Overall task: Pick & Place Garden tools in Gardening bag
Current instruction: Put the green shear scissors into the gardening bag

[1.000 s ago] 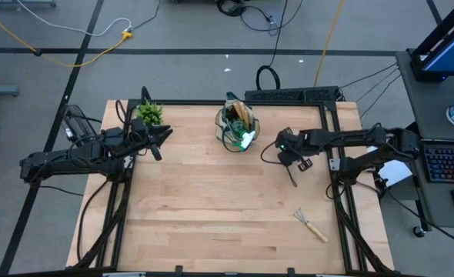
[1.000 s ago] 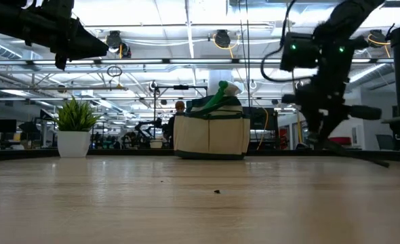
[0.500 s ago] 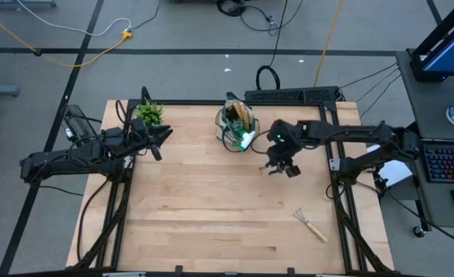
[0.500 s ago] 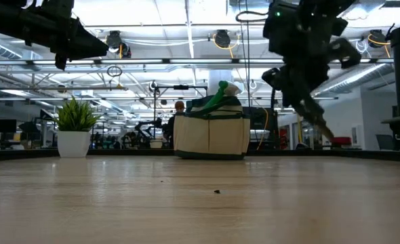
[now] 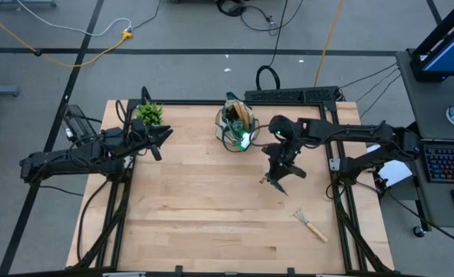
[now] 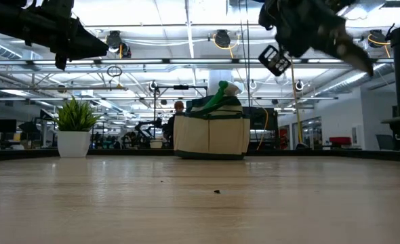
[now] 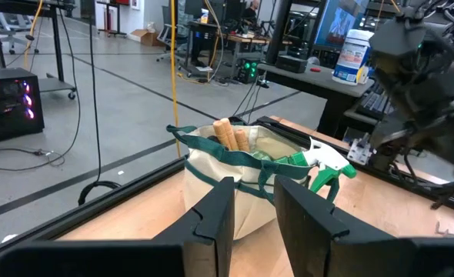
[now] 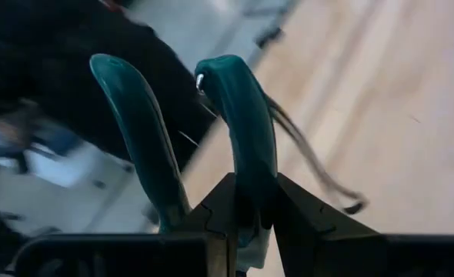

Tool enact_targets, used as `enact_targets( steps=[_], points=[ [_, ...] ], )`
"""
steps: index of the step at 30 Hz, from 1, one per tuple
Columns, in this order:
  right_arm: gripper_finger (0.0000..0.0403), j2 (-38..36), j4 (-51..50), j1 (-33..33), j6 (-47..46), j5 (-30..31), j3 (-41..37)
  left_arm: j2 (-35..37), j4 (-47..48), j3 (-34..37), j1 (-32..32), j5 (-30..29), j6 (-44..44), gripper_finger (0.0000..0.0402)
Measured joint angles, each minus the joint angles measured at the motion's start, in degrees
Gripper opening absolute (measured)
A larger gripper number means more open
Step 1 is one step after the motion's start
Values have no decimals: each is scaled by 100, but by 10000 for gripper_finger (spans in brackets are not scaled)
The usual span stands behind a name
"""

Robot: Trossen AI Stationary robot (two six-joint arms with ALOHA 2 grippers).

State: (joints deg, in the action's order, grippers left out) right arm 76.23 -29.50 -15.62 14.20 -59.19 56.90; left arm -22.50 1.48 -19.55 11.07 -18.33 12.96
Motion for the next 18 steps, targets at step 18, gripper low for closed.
enact_targets(
  steps=[18],
  points=[
    [50,0,4110,271,-2792,-1894,0,2,4,0,0,28,84,99]
  ],
)
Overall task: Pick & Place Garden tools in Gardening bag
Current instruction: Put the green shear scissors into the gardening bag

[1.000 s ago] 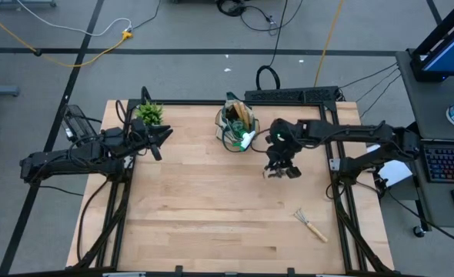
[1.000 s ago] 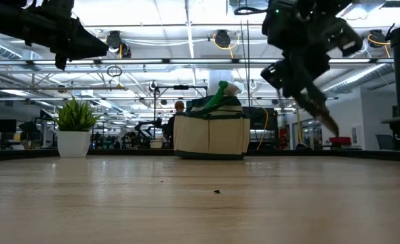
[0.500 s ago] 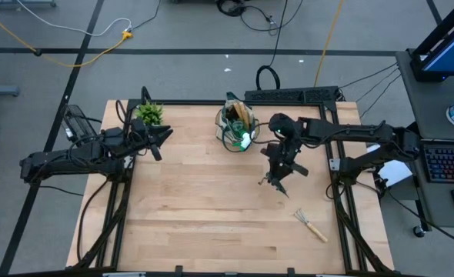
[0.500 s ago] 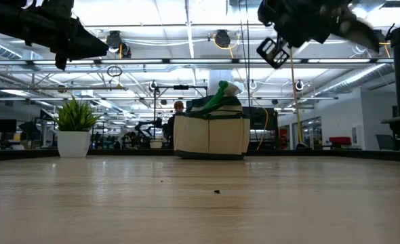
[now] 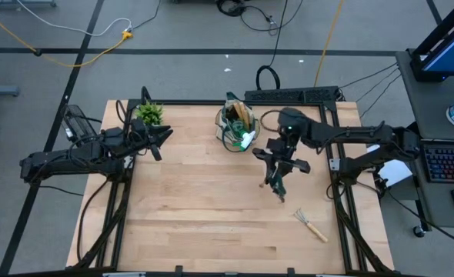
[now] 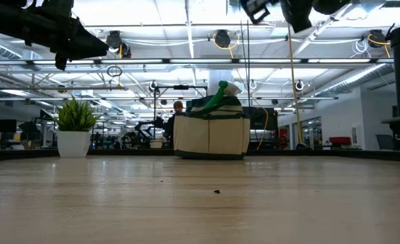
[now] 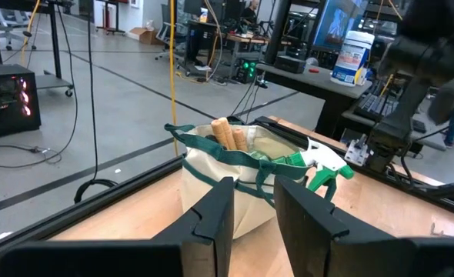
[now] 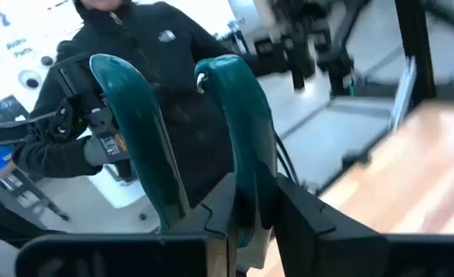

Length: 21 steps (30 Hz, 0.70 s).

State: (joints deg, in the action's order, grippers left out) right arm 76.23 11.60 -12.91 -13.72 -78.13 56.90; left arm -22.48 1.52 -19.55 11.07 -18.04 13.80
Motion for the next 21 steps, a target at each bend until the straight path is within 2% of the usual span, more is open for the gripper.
enact_targets(
  steps=[7,12,16,21],
  points=[
    [50,0,2910,217,-1190,346,0,-2,0,-2,0,0,-2,99],
    [50,-7,4586,330,-1549,614,2,-1,0,0,-1,0,-2,99],
    [50,-9,5192,465,-1534,828,2,0,-1,-1,0,0,6,99],
    [50,-7,5101,600,-1420,983,2,-2,0,-1,-1,4,11,99]
  ],
)
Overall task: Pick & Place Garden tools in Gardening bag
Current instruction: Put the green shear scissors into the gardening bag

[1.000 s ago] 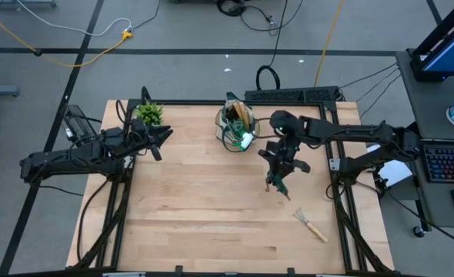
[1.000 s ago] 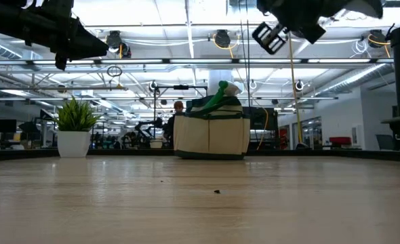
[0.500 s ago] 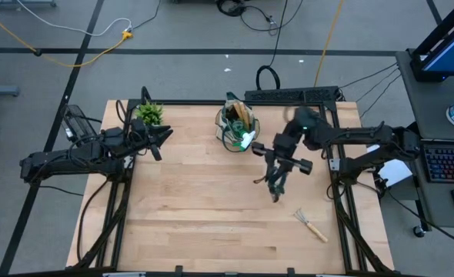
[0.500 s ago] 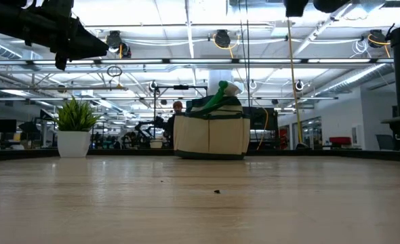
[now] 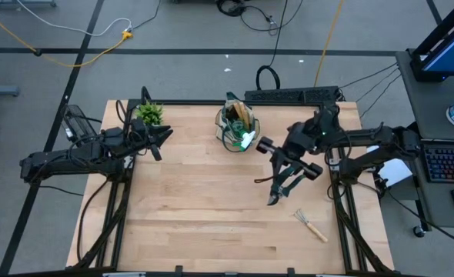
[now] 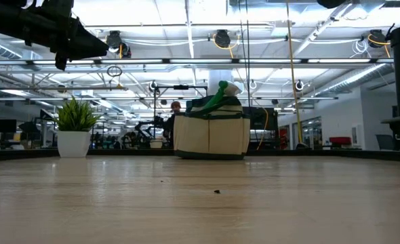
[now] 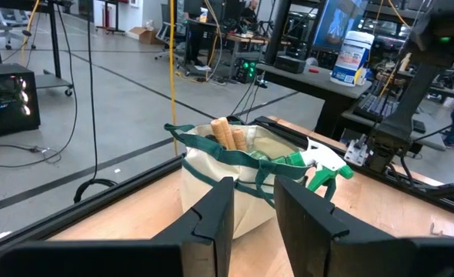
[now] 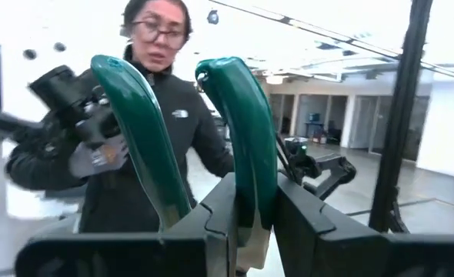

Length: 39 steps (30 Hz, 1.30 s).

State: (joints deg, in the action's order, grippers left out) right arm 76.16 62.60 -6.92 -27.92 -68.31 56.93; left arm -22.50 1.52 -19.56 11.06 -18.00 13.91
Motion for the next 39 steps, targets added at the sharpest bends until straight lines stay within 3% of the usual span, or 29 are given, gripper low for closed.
enact_targets(
  steps=[5,10,18,28,34,39],
  points=[
    [50,0,-430,46,31,583,0,0,0,0,0,0,13,99],
    [50,0,-1397,41,285,1688,0,0,0,1,1,0,38,99],
    [50,6,-3185,39,1475,4276,0,1,0,1,0,-7,12,99],
    [50,4,-3633,-171,1835,7607,0,0,2,0,0,-14,-9,99],
    [50,4,-3712,-259,1825,9219,0,0,0,1,-1,-63,-16,99],
    [50,6,-3832,-329,1820,10086,0,0,0,1,0,-63,-17,99]
  ],
)
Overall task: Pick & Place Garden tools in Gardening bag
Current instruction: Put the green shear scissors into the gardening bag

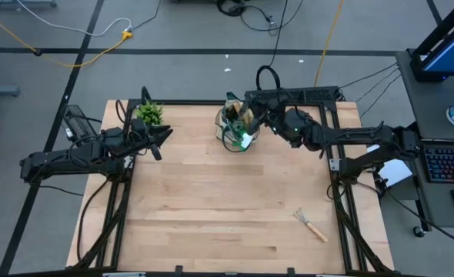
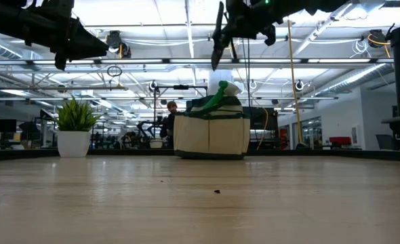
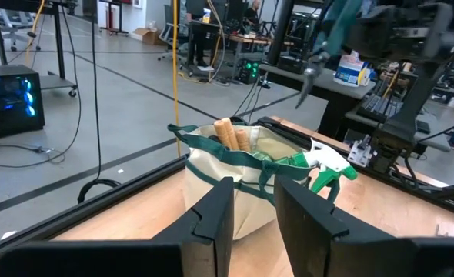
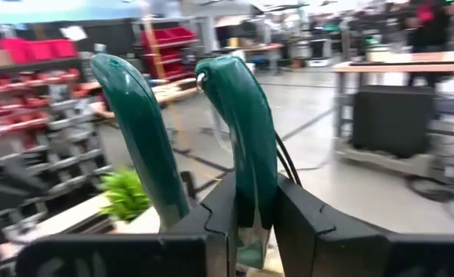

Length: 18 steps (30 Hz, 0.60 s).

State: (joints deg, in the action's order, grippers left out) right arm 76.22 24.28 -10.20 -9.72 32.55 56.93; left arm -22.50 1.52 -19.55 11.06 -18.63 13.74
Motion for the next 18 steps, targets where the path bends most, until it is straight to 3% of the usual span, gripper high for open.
enact_targets(
  steps=[7,18],
  points=[
    [50,45,-72,-151,-4,687,0,0,-2,0,0,0,15,99],
    [50,767,-111,-207,15,638,0,0,-4,0,1,0,26,99]
  ],
)
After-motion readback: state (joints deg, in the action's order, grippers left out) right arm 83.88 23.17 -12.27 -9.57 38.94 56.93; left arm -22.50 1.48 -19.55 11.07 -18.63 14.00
